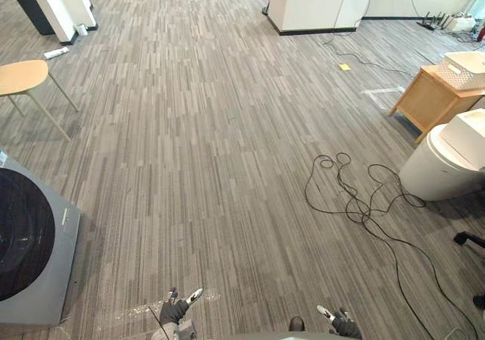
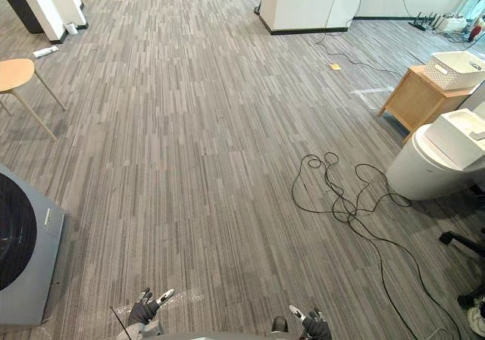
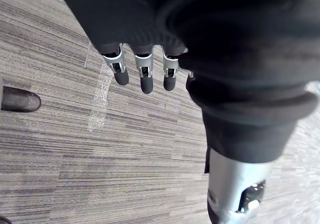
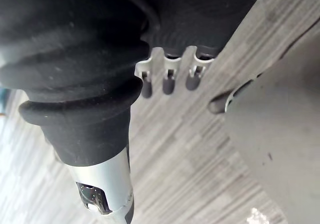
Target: Organize washtable
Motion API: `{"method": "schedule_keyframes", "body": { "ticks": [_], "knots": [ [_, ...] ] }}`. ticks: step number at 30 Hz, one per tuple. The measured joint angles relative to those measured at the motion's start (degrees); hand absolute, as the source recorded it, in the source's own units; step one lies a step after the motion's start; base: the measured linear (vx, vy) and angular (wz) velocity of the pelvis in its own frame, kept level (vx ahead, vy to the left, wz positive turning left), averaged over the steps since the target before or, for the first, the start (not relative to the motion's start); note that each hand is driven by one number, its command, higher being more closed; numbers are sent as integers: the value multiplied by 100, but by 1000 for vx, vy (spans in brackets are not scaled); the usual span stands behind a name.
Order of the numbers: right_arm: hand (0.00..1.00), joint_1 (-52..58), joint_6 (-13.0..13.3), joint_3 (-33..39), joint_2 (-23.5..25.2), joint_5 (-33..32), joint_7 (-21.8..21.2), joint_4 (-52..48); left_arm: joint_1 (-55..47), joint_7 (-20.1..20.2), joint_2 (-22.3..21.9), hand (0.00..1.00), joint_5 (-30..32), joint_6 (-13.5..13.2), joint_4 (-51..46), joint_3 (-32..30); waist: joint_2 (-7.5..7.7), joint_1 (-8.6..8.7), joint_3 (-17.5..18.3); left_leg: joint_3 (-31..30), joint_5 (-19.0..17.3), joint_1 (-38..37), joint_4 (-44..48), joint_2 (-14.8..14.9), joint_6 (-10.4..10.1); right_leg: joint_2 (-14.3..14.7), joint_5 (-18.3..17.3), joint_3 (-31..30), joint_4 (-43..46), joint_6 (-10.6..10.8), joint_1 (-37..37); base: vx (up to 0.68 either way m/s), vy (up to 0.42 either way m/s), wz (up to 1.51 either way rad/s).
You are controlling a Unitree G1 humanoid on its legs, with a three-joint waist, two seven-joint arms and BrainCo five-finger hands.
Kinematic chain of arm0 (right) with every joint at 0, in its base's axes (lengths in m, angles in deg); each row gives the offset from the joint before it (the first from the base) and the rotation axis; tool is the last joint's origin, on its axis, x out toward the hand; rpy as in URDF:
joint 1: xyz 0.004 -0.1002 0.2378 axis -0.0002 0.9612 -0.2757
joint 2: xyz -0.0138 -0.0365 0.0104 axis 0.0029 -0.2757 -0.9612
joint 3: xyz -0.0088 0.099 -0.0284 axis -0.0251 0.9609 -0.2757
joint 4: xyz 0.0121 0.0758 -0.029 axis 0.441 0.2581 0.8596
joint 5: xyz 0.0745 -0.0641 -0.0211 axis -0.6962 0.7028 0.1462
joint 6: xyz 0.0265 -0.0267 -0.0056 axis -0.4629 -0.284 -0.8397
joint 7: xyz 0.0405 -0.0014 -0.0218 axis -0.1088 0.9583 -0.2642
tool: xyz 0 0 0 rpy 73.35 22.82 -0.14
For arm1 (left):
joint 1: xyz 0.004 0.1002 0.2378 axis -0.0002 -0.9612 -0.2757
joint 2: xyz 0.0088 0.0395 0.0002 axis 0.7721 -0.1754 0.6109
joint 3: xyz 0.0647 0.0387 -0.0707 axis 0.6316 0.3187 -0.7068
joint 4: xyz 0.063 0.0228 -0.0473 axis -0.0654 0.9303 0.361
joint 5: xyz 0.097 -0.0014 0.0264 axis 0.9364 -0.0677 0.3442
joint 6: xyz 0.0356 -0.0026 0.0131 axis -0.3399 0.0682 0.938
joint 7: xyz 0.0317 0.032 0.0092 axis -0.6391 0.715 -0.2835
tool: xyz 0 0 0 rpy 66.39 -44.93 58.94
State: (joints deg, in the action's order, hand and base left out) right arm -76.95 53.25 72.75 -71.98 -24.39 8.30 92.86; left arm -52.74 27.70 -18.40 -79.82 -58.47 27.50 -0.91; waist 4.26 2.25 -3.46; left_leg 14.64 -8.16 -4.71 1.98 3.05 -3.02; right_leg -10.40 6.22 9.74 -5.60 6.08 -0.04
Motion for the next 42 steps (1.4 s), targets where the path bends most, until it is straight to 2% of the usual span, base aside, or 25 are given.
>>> {"method": "schedule_keyframes", "body": {
  "ticks": [4, 6, 9, 11, 12, 13, 18, 20, 21, 22, 23, 24, 25, 26, 27, 28, 31, 33, 34, 36, 37, 38, 39, 41, 42],
  "knots": [
    [0, -11, 45, -113, 11, -57, -3, -218, 0, -7, 22, 0, 107, 0, -83, 27, 14, -5, -106, 165, -29, 18, -5, 24, -5, 31, -17, -134, 47, -11, -91, -20, -40, -19],
    [0, -63, 58, -116, 4, -82, -3, -406, -3, -9, 23, 0, 107, 2, -237, 44, 4, -32, -189, 311, -97, 67, 46, 45, 28, 31, -205, -292, 458, -24, -389, -30, -13, -33],
    [0, -91, 64, -126, 13, -82, -5, -531, -11, -5, 60, 0, 218, 5, -491, 197, 45, -11, -410, 358, -379, 19, 300, 51, 64, -84, -777, -386, 1705, -58, -837, -5, 16, -10],
    [0, -67, 62, -127, -27, -76, -1, -603, -4, -2, 55, 0, 292, 9, -554, 282, -82, 23, -537, 317, -525, -170, 281, 170, 178, -170, -797, -284, 2866, -88, -1277, 63, 24, -7],
    [0, -44, 68, -108, -81, -85, -11, -706, 59, 0, 0, 0, 389, 15, -556, 353, -216, 31, -630, 335, -598, -315, 304, 257, 201, -144, -1142, -174, 3319, -185, -1705, 145, 58, -4],
    [0, -62, 64, -124, -151, -70, -9, -702, 99, -7, 41, 0, 446, 21, -552, 386, -254, 17, -651, 365, -702, -367, 381, 394, 152, -52, -1208, -36, 3142, -218, -1935, 174, 47, 1],
    [0, -44, 68, -114, -225, 61, -12, -808, 246, 6, 181, 0, 669, 16, -556, 505, -246, 66, -747, 206, -1033, -959, 302, 619, -289, -54, -640, 463, 1513, 8, -2392, 397, -70, 30],
    [0, -8, 64, -113, -231, 96, -33, -1005, 305, 28, 181, 0, 765, 16, -566, 631, -312, 197, -756, 28, -1173, -1190, 181, 730, -408, -50, -446, 507, 1546, -117, -2531, 527, -196, 71],
    [0, -39, 66, -118, -271, 129, -46, -1103, 336, 43, 188, 0, 829, 12, -570, 744, -411, 244, -787, -77, -1188, -1257, 243, 852, -421, 21, -98, 414, 1938, -193, -2569, 588, -241, 59],
    [0, -196, 66, -114, -386, 146, -105, -1114, 355, 164, 141, 0, 884, -4, -694, 912, -630, 204, -795, -115, -1008, -1037, 846, 1188, -640, 133, -250, 377, 2641, -338, -2761, 637, -280, 38],
    [0, -261, 55, -113, -429, 148, -135, -1101, 354, 196, 87, 0, 888, -7, -747, 977, -690, 159, -827, -120, -839, -886, 1242, 1282, -622, 145, -351, 443, 2847, -377, -2762, 680, -390, 9],
    [0, -315, 37, -123, -469, 152, -163, -1100, 339, 273, 20, 0, 889, -9, -786, 997, -734, 92, -851, -114, -402, -603, 1954, 1376, -476, 169, -558, 488, 3057, -462, -2721, 724, -463, -8],
    [0, -342, 35, -223, -531, 211, -175, -1109, 265, 341, -112, 0, 839, -8, -789, 1008, -810, 32, -848, -154, 560, -265, 2871, 1550, -388, 276, -769, 541, 2956, -558, -2375, 868, -483, -27],
    [0, -354, 35, -383, -616, 254, -201, -1174, 122, 394, -216, 0, 773, -11, -844, 1009, -864, -19, -860, -299, 910, 107, 3901, 1794, -460, 492, -854, 519, 2539, -647, -1869, 723, -337, -39],
    [0, -382, 43, -453, -624, 251, -224, -1225, 78, 402, -238, 0, 755, -12, -903, 1016, -908, -43, -866, -360, 824, 324, 4483, 1879, -468, 625, -861, 491, 2326, -659, -1625, 808, -287, -61],
    [0, -395, 71, -546, -625, 252, -259, -1324, 69, 412, -242, 0, 654, -12, -948, 1020, -896, -114, -884, -398, 380, 783, 5421, 1893, -350, 847, -910, 380, 1847, -735, -976, 641, -203, -48],
    [0, -376, 57, -568, -635, 252, -274, -1302, 47, 471, -201, 0, 525, -22, -1484, 1015, -739, -199, -947, -237, -260, 1694, 5697, 1583, -66, 929, -1073, 194, 1159, -781, 29, 589, -99, -25],
    [0, -401, 50, -575, -694, 254, -275, -1296, 41, 521, -195, 0, 385, -35, -1858, 1014, -712, -355, -962, -137, -465, 2416, 5135, 1375, 58, 910, -1189, 87, 975, -694, 359, 567, 54, -36],
    [0, -420, 51, -609, -689, 253, -277, -1299, 23, 525, -149, 0, 293, -39, -2059, 1014, -614, -405, -980, -60, -465, 2733, 4257, 1155, 63, 765, -1329, 52, 878, -486, 559, 593, 182, -41],
    [0, -382, 51, -686, -726, 254, -280, -1304, -36, 533, -163, 0, 204, -35, -2267, 1016, -600, -438, -956, -77, -101, 2874, 2247, 859, -117, 588, -1554, 51, 709, -281, 945, 533, 237, -38],
    [0, -305, 40, -743, -750, 262, -275, -1293, -188, 538, -156, 0, 199, -34, -2463, 1003, -613, -506, -895, -136, 966, 2741, 1738, 749, 32, 525, -1737, -90, 617, -135, 1175, 460, 221, -28],
    [0, -310, 33, -773, -704, 263, -275, -1278, -207, 538, -179, 0, 200, -33, -2516, 1010, -559, -492, -867, -120, 883, 2727, 1804, 646, 329, 460, -1744, -133, 612, -149, 1226, 554, 256, -13],
    [0, -304, 33, -929, -616, 273, -293, -1302, -170, 521, -137, 0, 190, -26, -2664, 934, -440, -426, -779, -61, 616, 2825, 1984, 577, 348, 362, -1580, -184, 748, -295, 1140, 521, 249, -8],
    [0, -420, 30, -1064, -510, 341, -378, -1301, -180, 546, -119, 0, 130, -24, -2899, 897, -340, -497, -723, 35, 370, 2750, 2188, 558, 514, 194, -1398, -370, 1313, -220, 895, 561, 285, -18],
    [0, -428, 33, -1118, -425, 385, -398, -1298, -203, 549, -55, 0, 24, -25, -2955, 905, -148, -486, -609, 218, 157, 2417, 2107, 379, 603, -9, -1376, -561, 2079, -182, 699, 613, 287, -16]
  ]
}}
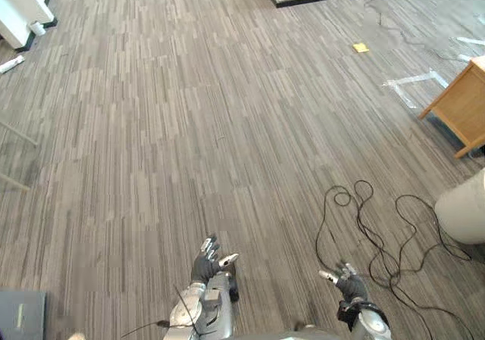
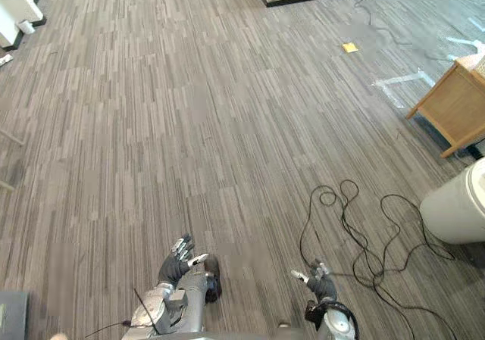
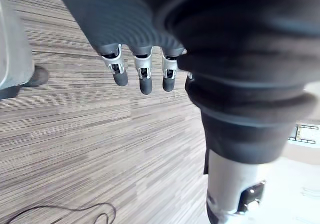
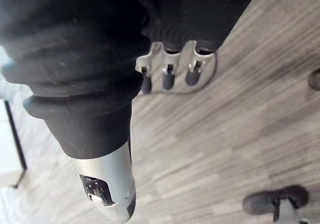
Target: Organize washtable
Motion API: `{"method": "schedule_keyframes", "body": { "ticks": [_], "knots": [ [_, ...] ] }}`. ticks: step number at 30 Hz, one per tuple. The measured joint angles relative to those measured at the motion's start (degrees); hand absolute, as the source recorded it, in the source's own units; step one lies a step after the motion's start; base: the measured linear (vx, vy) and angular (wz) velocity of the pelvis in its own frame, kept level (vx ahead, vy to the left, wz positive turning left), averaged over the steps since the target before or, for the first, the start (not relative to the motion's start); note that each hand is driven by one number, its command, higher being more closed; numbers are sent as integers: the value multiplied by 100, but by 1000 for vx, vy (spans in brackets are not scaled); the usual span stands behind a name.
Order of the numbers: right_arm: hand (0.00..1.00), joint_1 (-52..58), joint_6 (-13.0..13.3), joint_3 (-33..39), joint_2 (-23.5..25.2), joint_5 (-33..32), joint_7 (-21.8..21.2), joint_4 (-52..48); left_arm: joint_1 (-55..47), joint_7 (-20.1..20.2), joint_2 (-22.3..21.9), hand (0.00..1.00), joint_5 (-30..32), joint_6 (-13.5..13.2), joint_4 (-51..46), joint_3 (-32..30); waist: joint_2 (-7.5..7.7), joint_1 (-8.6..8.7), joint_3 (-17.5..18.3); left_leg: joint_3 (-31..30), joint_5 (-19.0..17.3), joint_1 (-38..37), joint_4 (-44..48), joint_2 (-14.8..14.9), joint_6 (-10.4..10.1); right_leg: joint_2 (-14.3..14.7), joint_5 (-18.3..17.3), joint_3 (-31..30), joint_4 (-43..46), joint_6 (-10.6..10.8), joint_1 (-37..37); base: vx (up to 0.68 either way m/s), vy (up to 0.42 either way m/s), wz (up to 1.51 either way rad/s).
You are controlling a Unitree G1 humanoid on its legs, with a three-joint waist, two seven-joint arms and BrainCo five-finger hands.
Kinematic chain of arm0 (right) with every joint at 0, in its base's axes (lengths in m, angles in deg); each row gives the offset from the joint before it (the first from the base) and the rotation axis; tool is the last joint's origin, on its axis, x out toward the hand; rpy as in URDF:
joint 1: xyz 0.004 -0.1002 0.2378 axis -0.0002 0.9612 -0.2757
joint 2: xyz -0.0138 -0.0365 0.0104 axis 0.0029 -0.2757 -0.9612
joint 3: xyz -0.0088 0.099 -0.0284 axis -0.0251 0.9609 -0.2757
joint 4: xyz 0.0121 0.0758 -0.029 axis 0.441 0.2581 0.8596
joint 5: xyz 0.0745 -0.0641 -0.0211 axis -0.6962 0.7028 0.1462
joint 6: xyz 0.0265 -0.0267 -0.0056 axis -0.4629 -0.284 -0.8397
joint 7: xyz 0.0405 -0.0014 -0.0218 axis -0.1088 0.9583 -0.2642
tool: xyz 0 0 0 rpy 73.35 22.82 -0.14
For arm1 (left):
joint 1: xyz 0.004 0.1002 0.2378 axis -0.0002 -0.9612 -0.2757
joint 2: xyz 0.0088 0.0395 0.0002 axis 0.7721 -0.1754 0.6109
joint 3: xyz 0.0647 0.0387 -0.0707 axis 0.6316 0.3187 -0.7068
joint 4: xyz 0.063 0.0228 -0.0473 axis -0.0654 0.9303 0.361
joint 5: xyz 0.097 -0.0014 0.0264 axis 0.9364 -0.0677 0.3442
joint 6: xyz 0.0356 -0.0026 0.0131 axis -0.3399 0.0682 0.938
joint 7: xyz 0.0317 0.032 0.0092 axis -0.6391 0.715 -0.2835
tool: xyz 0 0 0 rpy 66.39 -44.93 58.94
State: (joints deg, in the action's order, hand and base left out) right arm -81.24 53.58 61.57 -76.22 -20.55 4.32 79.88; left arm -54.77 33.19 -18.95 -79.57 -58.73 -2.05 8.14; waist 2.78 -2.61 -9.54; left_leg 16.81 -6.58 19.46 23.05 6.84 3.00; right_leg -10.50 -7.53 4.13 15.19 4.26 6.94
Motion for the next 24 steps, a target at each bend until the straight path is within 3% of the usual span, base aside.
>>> {"method": "schedule_keyframes", "body": {
  "ticks": [2, 4, 5, 7, 9, 10, 12, 13, 14, 15, 16, 17, 18, 19, 20, 21, 22, 23, 24],
  "knots": [
    [0, -1, 5, -21, 70, 56, 3, -1, -51, -8, 4, 0, -95, 1, -44, 8, 109, 22, 78, 138, -245, -442, -104, -139, 21, -192, 305, -169, 1142, 293, -365, 513, 217, -15],
    [0, 51, 4, -32, 152, 87, -1, 9, -148, -33, 9, 0, -217, -1, -196, 63, 103, 118, 104, 178, -625, -1126, -333, -239, 73, -295, 1402, -361, 3049, 572, -1079, 539, 182, -6],
    [0, 69, 0, -61, 163, 90, -3, 19, -167, -35, 46, 0, -224, -2, -212, 55, 93, 142, 97, 170, -699, -1293, -418, -285, 91, -287, 1251, -381, 3575, 549, -1337, 473, 111, -1],
    [0, 183, -5, -50, 143, 148, 0, -3, -216, -49, 134, 0, -236, 4, -212, 54, 71, 219, 107, 151, -826, -2097, -973, -409, 40, -139, 303, -123, 4671, 62, -2135, 488, 76, 7],
    [0, 254, -5, 4, 125, 162, 1, -6, -227, -51, 136, 0, -236, 5, -211, 88, -41, 323, 90, 1, -898, -2521, -1266, -403, 1, 22, -180, 283, 4544, -103, -2580, 521, 34, 37],
    [0, 335, 3, 121, 118, 136, 0, -158, -205, -51, 133, 0, -236, 3, -198, 102, -100, 488, 84, -175, -960, -2770, -1435, -400, -26, 103, -405, 493, 4094, -149, -2950, 552, -19, 88],
    [0, 380, 8, 339, 76, 114, 2, -235, -55, -45, 129, 0, -235, 5, -92, 161, -205, 689, 43, -491, -1123, -3043, -1548, -358, -69, 204, -380, 534, 2609, -108, -3408, 532, -106, 106],
    [0, 453, 1, 465, 87, 91, 22, -226, 115, -46, 130, 0, -225, 5, 75, 207, -239, 729, 35, -669, -1182, -3266, -1666, -343, -125, 177, 90, 524, 943, 76, -3494, 774, -223, 114],
    [0, 520, -5, 456, 83, 89, 30, -212, 240, -56, 149, 0, -217, 5, 224, 180, -135, 804, 5, -821, -1197, -3533, -1779, -419, -149, 34, 434, 504, -76, 217, -3565, 789, -253, 112],
    [0, 564, -16, 419, 93, 95, 25, -212, 281, -70, 175, 0, -195, 7, 311, 175, -82, 808, 8, -912, -1229, -3683, -1791, -432, -203, -34, 474, 464, -269, 245, -3627, 721, -261, 107],
    [0, 618, -22, 416, 106, 79, 26, -245, 292, -108, 214, 0, -143, 15, 533, 169, -40, 844, 56, -1110, -1319, -3972, -1680, -374, -340, 1, 1034, 192, -35, 249, -3656, 589, -223, 78],
    [0, 577, -23, 435, 100, 94, 35, -242, 327, -132, 160, 0, -140, 22, 667, 154, -162, 853, 90, -1196, -1313, -4009, -1548, -252, -356, 48, 1186, 108, 255, 225, -3678, 762, -297, 80],
    [0, 481, -35, 547, -19, 135, 36, -248, 311, -164, 0, 0, -57, 14, 738, 204, -442, 816, 137, -1286, -1137, -3804, -742, 65, -357, 326, 1318, 107, 765, -10, -3639, 740, -334, 41],
    [0, 444, -60, 602, -22, 167, 28, -251, 295, -169, -73, 0, -33, 8, 761, 194, -527, 775, 116, -1285, -974, -3664, -239, 196, -458, 389, 1152, 178, 967, -187, -3590, 866, -409, 39],
    [0, 405, -93, 660, -59, 210, 36, -304, 302, -167, -178, 0, -42, 18, 918, 128, -739, 776, 114, -1330, -277, -3113, 1062, 563, -984, 510, 731, 406, 1131, -308, -3345, 836, -363, 14],
    [0, 403, -108, 646, -46, 214, 86, -356, 280, -165, -255, 0, -69, 35, 1129, 19, -751, 725, 76, -1366, 802, -2507, 2277, 874, -1216, 685, 472, 469, 1048, -464, -2976, 698, -248, 6],
    [0, 397, -106, 641, -39, 210, 142, -378, 280, -169, -271, 0, -112, 43, 1235, -30, -790, 683, 58, -1328, 776, -2236, 2917, 1029, -1192, 803, 399, 475, 940, -561, -2745, 687, -203, -17],
    [0, 386, -105, 643, -19, 202, 198, -381, 297, -169, -263, 0, -179, 67, 1361, -80, -827, 639, 24, -1208, 596, -1900, 3747, 1180, -928, 943, 294, 459, 762, -685, -2363, 657, -186, -29],
    [0, 370, -105, 612, 13, 196, 259, -346, 282, -195, -260, 0, -267, 84, 1419, -218, -709, 570, -48, -1035, 309, -1506, 4366, 1261, -579, 1050, 186, 422, 469, -758, -1813, 756, -198, -32]
  ]
}}
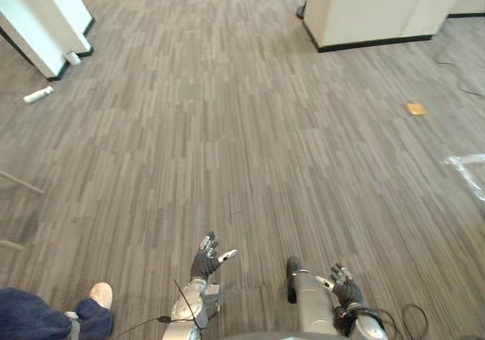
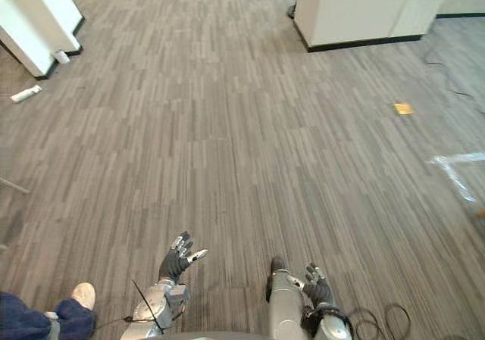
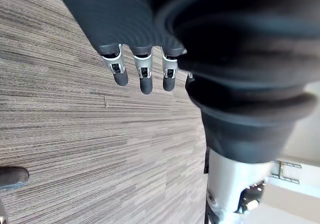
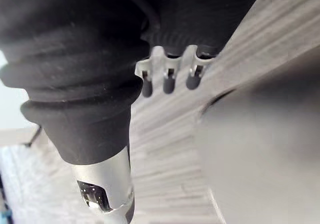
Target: Organize washtable
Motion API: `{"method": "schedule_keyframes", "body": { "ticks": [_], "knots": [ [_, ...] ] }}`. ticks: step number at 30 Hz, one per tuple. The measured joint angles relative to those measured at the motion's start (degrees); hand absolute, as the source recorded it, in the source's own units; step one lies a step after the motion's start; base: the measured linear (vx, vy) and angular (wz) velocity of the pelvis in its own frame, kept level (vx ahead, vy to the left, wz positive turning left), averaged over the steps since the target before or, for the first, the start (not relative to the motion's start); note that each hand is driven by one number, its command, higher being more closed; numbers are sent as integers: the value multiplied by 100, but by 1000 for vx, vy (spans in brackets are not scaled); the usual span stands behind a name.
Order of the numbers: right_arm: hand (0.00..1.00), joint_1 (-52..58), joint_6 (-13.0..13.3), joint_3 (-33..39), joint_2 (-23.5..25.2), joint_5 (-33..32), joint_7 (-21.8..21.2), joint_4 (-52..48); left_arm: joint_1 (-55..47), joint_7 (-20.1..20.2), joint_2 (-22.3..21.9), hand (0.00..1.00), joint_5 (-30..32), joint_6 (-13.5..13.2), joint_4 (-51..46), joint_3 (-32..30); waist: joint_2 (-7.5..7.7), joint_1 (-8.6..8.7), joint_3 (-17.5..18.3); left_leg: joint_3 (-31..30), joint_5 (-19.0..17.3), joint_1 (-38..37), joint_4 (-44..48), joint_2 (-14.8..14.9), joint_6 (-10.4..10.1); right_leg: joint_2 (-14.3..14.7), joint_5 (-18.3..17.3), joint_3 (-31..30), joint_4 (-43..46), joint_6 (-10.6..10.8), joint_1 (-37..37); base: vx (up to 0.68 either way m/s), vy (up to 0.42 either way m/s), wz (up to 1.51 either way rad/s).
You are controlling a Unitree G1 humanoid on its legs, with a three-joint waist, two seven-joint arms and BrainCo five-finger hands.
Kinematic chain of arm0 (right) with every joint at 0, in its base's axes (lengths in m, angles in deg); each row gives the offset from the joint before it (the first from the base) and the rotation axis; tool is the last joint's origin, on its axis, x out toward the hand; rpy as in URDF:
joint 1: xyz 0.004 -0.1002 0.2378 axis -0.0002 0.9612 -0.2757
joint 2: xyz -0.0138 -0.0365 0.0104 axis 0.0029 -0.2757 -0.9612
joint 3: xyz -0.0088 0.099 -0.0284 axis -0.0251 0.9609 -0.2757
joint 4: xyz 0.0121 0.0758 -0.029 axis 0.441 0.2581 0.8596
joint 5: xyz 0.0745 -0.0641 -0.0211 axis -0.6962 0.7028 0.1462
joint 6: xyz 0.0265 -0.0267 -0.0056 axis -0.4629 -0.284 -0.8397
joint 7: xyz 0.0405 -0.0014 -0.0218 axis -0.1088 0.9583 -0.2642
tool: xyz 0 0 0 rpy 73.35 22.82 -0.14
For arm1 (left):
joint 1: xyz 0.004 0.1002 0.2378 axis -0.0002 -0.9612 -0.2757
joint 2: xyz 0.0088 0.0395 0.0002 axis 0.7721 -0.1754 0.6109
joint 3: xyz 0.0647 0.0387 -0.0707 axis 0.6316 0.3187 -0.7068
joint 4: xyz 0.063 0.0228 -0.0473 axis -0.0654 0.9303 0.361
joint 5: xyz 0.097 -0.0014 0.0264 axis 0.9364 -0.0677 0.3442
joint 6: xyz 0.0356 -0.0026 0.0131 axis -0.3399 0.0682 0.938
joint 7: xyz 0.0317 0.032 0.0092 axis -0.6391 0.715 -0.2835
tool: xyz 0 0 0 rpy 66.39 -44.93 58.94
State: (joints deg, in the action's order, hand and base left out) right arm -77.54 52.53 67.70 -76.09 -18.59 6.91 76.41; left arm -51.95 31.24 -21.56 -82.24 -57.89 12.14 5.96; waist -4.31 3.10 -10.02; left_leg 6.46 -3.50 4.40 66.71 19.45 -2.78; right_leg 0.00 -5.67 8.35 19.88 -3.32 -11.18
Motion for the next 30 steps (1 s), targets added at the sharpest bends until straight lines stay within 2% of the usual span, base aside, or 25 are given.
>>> {"method": "schedule_keyframes", "body": {
  "ticks": [1, 3, 4, 6, 7, 8, 9, 10, 11, 12, 14, 15, 16, 17, 18, 19, 20, 21, 22, 23, 24, 25, 26, 28, 30],
  "knots": [
    [0, -2, 2, 2, 30, -15, 21, 3, -39, -49, 13, 0, -97, 0, 0, -84, 96, -75, -35, 290, -227, 321, 68, -14, 125, 32, -68, -67, -360, -10, 524, 601, -142, -24],
    [0, -15, 2, -31, 25, -22, 19, 30, -62, -99, 8, 0, -186, -6, -29, -216, 174, -131, -22, 646, -447, 785, -419, -66, 148, 33, -111, -138, -785, -6, 1004, 460, -82, -17],
    [0, -100, 0, -72, 10, -43, 12, 120, -57, -118, 9, 0, -242, -7, -39, -363, 193, -192, -29, 950, -598, 1115, -1211, -96, 78, 35, -148, -229, -1057, 22, 1278, 561, -23, -36],
    [0, -185, -3, -113, -2, -43, 10, 203, -125, -177, 12, 0, -300, -8, -87, -502, 214, -259, -25, 1228, -583, 1383, -2979, -324, 0, -21, -243, -339, -1292, 131, 1581, 633, 74, -40],
    [0, -196, 1, -185, -41, -32, 0, 228, -230, -228, -17, 0, -329, -7, -151, -571, 220, -267, -21, 1232, -392, 1387, -4427, -572, -226, -76, -352, -402, -1405, 262, 1826, 609, 164, -37],
    [0, -188, 6, -181, -28, 11, -3, 309, -285, -247, -59, 0, -345, -5, -147, -683, 203, -358, -6, 1077, 24, 1366, -5585, -751, -429, -113, -501, -515, -1515, 360, 2082, 626, 202, -45],
    [0, -194, 7, -183, -17, 16, -1, 395, -292, -268, -58, 0, -351, -4, -142, -713, 220, -423, 7, 984, 316, 1365, -5630, -766, -419, -139, -562, -599, -1558, 385, 2178, 638, 275, -59],
    [0, -200, 2, -206, 16, 23, -1, 593, -357, -360, -49, 0, -352, -5, -143, -776, 282, -534, 127, 879, 878, 1347, -5542, -923, -131, -255, -644, -716, -1582, 429, 2274, 761, 339, -37],
    [0, -284, -1, -221, 108, 67, -7, 736, -322, -365, -72, 0, -349, -12, -164, -862, 434, -468, 182, 790, 738, 1383, -5345, -1066, 187, -404, -640, -704, -1361, 424, 2165, 749, 342, -25],
    [0, -342, -3, -232, 130, 112, -20, 818, -334, -365, -86, 0, -348, -10, -222, -905, 473, -464, 171, 763, 620, 1410, -5115, -1094, 344, -445, -631, -740, -1045, 441, 2048, 598, 285, -5],
    [0, -368, -42, -240, 158, 380, -49, 962, -473, -365, -49, 0, -232, -9, -283, -941, 657, -453, 188, 807, 279, 1226, -4576, -1208, 436, -680, -600, -874, 325, 489, 1675, 550, 254, -17],
    [0, -401, -36, -229, 158, 484, -82, 978, -537, -358, -1, 0, -195, 0, -288, -897, 732, -375, 204, 825, -122, 932, -4315, -1338, 529, -844, -119, -880, 1760, 1019, 1240, 506, 210, -17],
    [0, -425, -33, -233, 138, 484, -84, 973, -503, -361, 12, 0, -195, 6, -289, -857, 615, -328, 168, 801, -407, 674, -4385, -1350, 553, -906, 283, -941, 2604, 1279, 883, 595, 220, -16],
    [0, -457, -46, -239, 150, 483, -83, 974, -370, -361, 64, 0, -195, 20, -276, -827, 650, -305, 134, 814, -574, 418, -4533, -1428, 528, -1031, 118, -939, 3364, 1187, 512, 443, 131, -1],
    [0, -472, -93, -283, 155, 483, -84, 954, -223, -386, 154, 0, -196, 52, -252, -821, 669, -244, 110, 809, -591, 47, -4853, -1500, 533, -1191, -300, -669, 3715, 744, 138, 424, 105, 0],
    [0, -460, -104, -291, 155, 482, -86, 926, -161, -402, 204, 0, -196, 46, -266, -816, 624, -213, 97, 807, -585, -173, -5047, -1497, 523, -1213, -450, -483, 3607, 623, 4, 378, 60, 6],
    [0, -366, -90, -333, 133, 458, -89, 726, -72, -421, 341, 0, -202, 31, -281, -814, 506, -74, 77, 795, -524, -629, -5427, -1425, 429, -1089, -702, -36, 2597, 630, -91, 295, 26, 4],
    [0, -353, -86, -332, 129, 447, -91, 689, -59, -417, 370, 0, -210, 25, -288, -816, 499, -56, 84, 791, -517, -688, -5479, -1415, 419, -1057, -709, -3, 2305, 641, -95, 348, -9, 16],
    [0, -297, -70, -302, 121, 371, -94, 579, 48, -368, 462, 0, -217, -8, -293, -816, 534, 19, 114, 769, -511, -806, -5615, -1427, 404, -818, -610, -39, 950, 679, -80, 322, -62, 37],
    [0, -257, -75, -260, 135, 326, -93, 582, 114, -339, 521, 0, -215, -43, -332, -809, 660, 90, 191, 743, -556, -829, -5643, -1550, 314, -654, -10, -232, -371, 696, -78, 321, -75, 51],
    [0, -162, -75, -229, 153, 280, -89, 585, 136, -339, 553, 0, -212, -56, -355, -812, 769, 102, 224, 684, -605, -844, -5637, -1650, 236, -634, 643, -369, -719, 670, -120, 348, -110, 52],
    [0, -152, -100, -200, 111, 218, -75, 724, 246, -354, 484, 0, -208, -35, -208, -797, 735, 61, 192, 504, -735, -1017, -5664, -1673, 79, -574, 878, -402, -502, 522, -145, 338, -88, 26],
    [0, -136, -108, -174, 14, 178, -35, 825, 155, -358, 306, 0, -200, -34, -198, -812, 538, 37, 257, 493, -727, -1032, -5655, -1547, 56, -477, 867, -396, -563, 500, -83, 374, -92, 6],
    [0, -115, -108, -156, -39, 130, -14, 855, -8, -357, 77, 0, -207, -63, -193, -835, 372, -37, 352, 500, -732, -1063, -5706, -1432, 51, -333, 871, -406, -1026, 493, 134, 292, -81, -18],
    [0, -114, -106, -86, -33, 111, -21, 863, -76, -347, -49, 0, -211, -61, -187, -829, 325, -48, 384, 464, -733, -1073, -5748, -1338, 49, -211, 991, -372, -1440, 416, 334, 113, -49, -6]
  ]
}}
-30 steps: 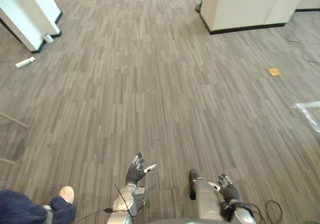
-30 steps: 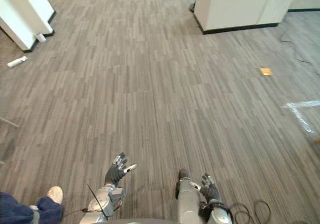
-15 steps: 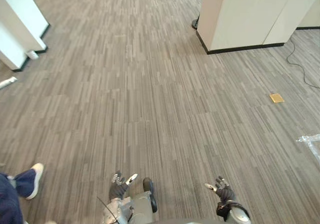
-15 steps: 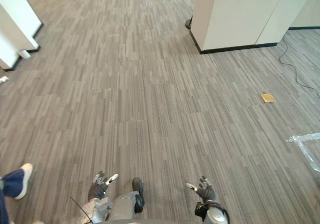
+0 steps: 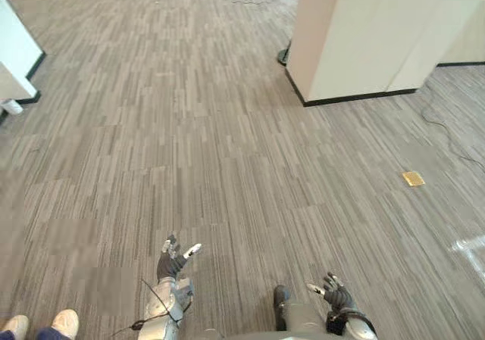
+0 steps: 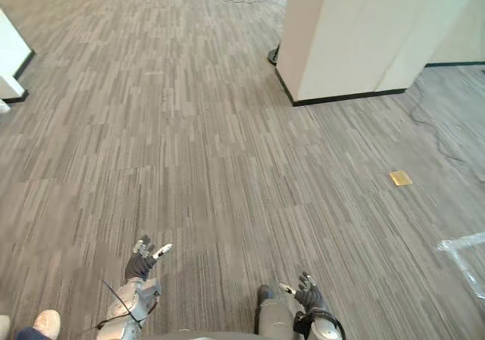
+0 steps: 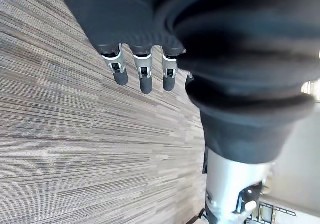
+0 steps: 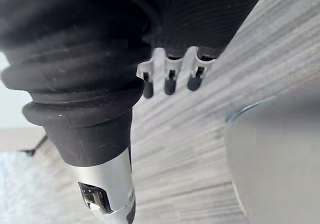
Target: Organize washtable
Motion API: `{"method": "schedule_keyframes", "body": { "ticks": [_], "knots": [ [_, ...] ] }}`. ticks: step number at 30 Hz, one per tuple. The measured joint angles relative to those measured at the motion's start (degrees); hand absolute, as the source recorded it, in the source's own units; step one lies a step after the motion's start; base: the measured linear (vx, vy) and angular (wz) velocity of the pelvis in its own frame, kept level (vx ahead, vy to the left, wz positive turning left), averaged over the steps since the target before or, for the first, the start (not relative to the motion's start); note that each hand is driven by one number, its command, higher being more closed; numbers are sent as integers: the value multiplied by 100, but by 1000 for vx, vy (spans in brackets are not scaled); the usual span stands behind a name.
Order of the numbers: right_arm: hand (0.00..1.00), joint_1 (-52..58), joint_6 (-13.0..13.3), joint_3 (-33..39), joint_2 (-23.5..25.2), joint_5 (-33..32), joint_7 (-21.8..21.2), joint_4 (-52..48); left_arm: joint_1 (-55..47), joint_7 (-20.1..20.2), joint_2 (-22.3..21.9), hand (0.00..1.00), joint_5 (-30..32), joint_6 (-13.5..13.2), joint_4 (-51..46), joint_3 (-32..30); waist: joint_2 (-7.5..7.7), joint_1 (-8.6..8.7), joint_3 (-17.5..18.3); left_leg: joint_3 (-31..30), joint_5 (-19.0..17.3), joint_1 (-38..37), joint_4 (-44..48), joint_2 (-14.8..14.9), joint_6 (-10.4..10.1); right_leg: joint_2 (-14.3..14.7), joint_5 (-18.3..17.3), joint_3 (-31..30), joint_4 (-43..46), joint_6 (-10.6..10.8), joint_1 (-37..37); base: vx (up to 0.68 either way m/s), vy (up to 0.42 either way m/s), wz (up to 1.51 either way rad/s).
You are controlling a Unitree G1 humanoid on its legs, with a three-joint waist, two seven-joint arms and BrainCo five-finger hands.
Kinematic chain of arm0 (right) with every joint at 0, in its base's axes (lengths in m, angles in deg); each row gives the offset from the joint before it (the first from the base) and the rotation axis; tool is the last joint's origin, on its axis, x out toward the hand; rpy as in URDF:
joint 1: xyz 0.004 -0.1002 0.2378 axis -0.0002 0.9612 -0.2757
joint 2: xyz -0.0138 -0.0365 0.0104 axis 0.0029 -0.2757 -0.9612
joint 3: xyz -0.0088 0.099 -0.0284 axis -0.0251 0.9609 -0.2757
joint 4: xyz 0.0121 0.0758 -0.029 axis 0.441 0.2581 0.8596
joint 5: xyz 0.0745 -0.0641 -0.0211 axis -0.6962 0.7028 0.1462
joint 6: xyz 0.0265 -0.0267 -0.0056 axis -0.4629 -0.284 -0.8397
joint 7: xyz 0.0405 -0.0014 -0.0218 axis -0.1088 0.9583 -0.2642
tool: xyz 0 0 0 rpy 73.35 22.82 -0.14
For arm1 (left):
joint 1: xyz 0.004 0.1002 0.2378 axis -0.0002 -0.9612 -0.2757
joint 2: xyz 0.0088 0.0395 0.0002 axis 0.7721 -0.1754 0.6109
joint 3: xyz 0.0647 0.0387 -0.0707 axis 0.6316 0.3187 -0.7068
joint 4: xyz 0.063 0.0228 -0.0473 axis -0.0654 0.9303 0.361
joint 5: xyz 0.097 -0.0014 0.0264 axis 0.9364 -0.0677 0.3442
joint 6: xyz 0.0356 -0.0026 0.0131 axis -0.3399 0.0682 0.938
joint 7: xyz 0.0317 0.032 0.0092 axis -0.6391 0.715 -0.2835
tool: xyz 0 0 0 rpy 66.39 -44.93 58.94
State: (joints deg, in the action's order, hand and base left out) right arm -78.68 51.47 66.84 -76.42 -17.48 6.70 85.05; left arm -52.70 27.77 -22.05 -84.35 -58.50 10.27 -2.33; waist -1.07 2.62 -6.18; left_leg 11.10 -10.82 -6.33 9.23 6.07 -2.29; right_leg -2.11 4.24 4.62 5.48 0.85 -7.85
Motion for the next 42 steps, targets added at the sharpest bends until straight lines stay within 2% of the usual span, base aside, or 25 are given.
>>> {"method": "schedule_keyframes", "body": {
  "ticks": [1, 7, 12, 16, 19, 20, 22, 23, 24, 25, 26, 28, 30, 31, 32, 33, 34, 35, 36, 37, 38, 39, 40, 41, 42],
  "knots": [
    [0, 55, -6, 140, 125, -124, -6, 209, -21, 12, 107, 0, 11, 21, 501, -26, 125, -40, 121, -113, -199, 7, -130, -116, -66, -93, 664, 78, -1143, 137, 442, 0, 0, 0],
    [0, 47, -6, 140, 124, -150, -5, 209, -27, 12, 107, 0, 11, 21, 501, -24, 123, -41, 120, -118, -200, 19, -150, -118, -66, -101, 661, 100, -1144, 141, 440, 0, 0, 0],
    [0, 5, -6, 153, 115, -511, 11, 209, -123, 14, 95, 0, -44, 57, 497, 82, 86, -44, 143, -29, -220, 64, -279, -107, -104, -100, 566, 110, -1143, 169, 331, 1, -2, -1],
    [0, -7, -9, 322, 108, -769, 45, 208, -238, 14, 21, 0, -630, 112, 450, 368, -29, -49, 209, 9, -232, 93, -328, -79, -90, -96, 439, 179, -1129, 228, 299, 59, 4, 3],
    [0, -19, -9, 384, 113, -880, 143, 178, -211, 23, 40, 0, -718, 120, 271, 552, -51, -48, 209, -37, -325, 202, -200, -56, -16, -121, 305, 302, -1008, 298, 227, 90, 31, 10],
    [0, -28, -9, 390, 106, -859, 165, 174, -179, 22, 46, 0, -731, 121, 251, 599, -68, -64, 198, -39, -359, 214, -155, -45, -10, -128, 200, 313, -848, 320, 170, 107, 62, 12],
    [0, -47, -9, 407, 109, -675, 218, 135, -176, 20, 65, 0, -840, 139, 87, 775, -90, -31, 148, -23, -577, 166, -33, -63, 69, -325, -532, 437, 618, 381, -361, 130, 113, 17],
    [0, -40, -10, 409, 112, -661, 216, 132, -183, 20, 82, 0, -856, 142, 31, 839, -69, -49, 147, -20, -646, 103, -61, -104, 99, -437, -704, 531, 1157, 364, -566, 133, 118, 9],
    [0, -52, -16, 424, 88, -646, 215, 47, -177, 22, 115, 0, -856, 162, -53, 914, -67, -36, 56, -73, -757, -60, -98, -169, 235, -719, -824, 677, 2489, 405, -1087, 147, 98, 9],
    [0, -45, -15, 431, 74, -635, 216, -37, -137, 26, 136, 0, -855, 176, -80, 959, -46, -9, -36, -150, -805, -185, -96, -194, 287, -784, -941, 760, 3088, 453, -1406, 223, 80, 16],
    [0, -3, -12, 411, 40, -605, 212, -94, -136, 20, 195, 0, -856, 225, -55, 1090, -137, 53, -92, -164, -871, -365, -110, -133, 263, -779, -1199, 806, 3279, 353, -1685, 320, 88, 22],
    [0, 53, -7, 414, 55, -610, 190, -218, -24, 36, 390, 0, -856, 251, -38, 1137, -124, 135, -99, -299, -1051, -498, -115, -93, 213, -666, -1187, 800, 2659, 401, -2036, 359, 32, 31],
    [0, 35, -5, 423, 45, -613, 169, -290, 351, 111, 551, 0, -849, 260, 122, 1131, -54, 278, -226, -564, -1128, -707, -309, -68, 117, -624, -640, 815, 1150, 495, -2259, 485, -100, 74],
    [0, 45, -3, 432, 46, -612, 165, -319, 421, 118, 556, 0, -830, 260, 200, 1126, -84, 334, -240, -671, -1130, -824, -409, 13, -9, -563, -572, 811, 857, 482, -2254, 570, -159, 105],
    [0, 102, -24, 485, 43, -489, 193, -259, 550, 130, 534, 0, -802, 256, 347, 1130, -39, 298, -243, -721, -1179, -832, -3, 103, -147, -535, -111, 624, 1065, 277, -2257, 609, -204, 109],
    [0, 86, -20, 537, 9, -437, 204, -245, 556, 128, 483, 0, -798, 259, 377, 1124, -54, 280, -240, -737, -1104, -589, 950, 295, -398, -452, 61, 568, 1500, 101, -2177, 637, -215, 81],
    [0, 47, -20, 539, -24, -436, 202, -257, 556, 129, 429, 0, -799, 262, 379, 1087, -132, 254, -273, -697, -918, -408, 1503, 419, -662, -424, -94, 604, 1719, 72, -2111, 676, -292, 44],
    [0, -12, -21, 529, -82, -432, 205, -300, 520, 128, 345, 0, -800, 265, 377, 1048, -252, 204, -333, -614, -355, -74, 2412, 633, -679, -360, -392, 723, 1909, 23, -1914, 720, -339, 21],
    [0, -35, -21, 475, -133, -429, 202, -341, 434, 122, 230, 0, -808, 274, 394, 989, -392, 150, -404, -533, 1030, 339, 3485, 919, -550, -214, -720, 790, 1861, -15, -1452, 910, -370, 3],
    [0, -60, -25, 431, -101, -433, 211, -332, 329, 129, 163, 0, -828, 270, 389, 918, -385, 62, -436, -544, 1386, 602, 4217, 1090, -509, -134, -890, 761, 1618, -113, -1036, 773, -266, -8],
    [0, -116, -21, 369, -87, -439, 253, -331, 306, 132, 156, 0, -858, 274, 393, 890, -414, -26, -443, -494, 1043, 995, 5001, 1159, -289, -39, -1013, 731, 1388, -171, -625, 776, -204, -24],
    [0, -221, -23, 297, -2, -439, 284, -331, 275, 132, 162, 0, -856, 270, 383, 815, -351, -96, -474, -372, 611, 1447, 5603, 1156, -95, 16, -1110, 647, 1013, -197, -51, 777, -168, -27],
    [0, -356, -13, 266, -5, -440, 285, -334, 268, 131, 190, 0, -856, 265, 343, 749, -239, -175, -489, -134, 304, 1918, 5663, 1086, -94, 19, -1171, 533, 586, -250, 504, 786, -153, -32],
    [0, -433, -7, 253, 0, -439, 283, -334, 260, 128, 199, 0, -856, 258, 289, 708, -179, -229, -480, 40, 174, 2173, 5525, 1073, -101, 15, -1176, 452, 386, -260, 710, 759, -107, -50],
    [0, -582, 16, 197, 8, -438, 264, -348, 215, 124, 200, 0, -856, 238, 138, 598, -98, -356, -489, 311, 20, 2665, 4950, 1089, -117, 6, -1183, 338, 68, -233, 1045, 709, -57, -67]
  ]
}}
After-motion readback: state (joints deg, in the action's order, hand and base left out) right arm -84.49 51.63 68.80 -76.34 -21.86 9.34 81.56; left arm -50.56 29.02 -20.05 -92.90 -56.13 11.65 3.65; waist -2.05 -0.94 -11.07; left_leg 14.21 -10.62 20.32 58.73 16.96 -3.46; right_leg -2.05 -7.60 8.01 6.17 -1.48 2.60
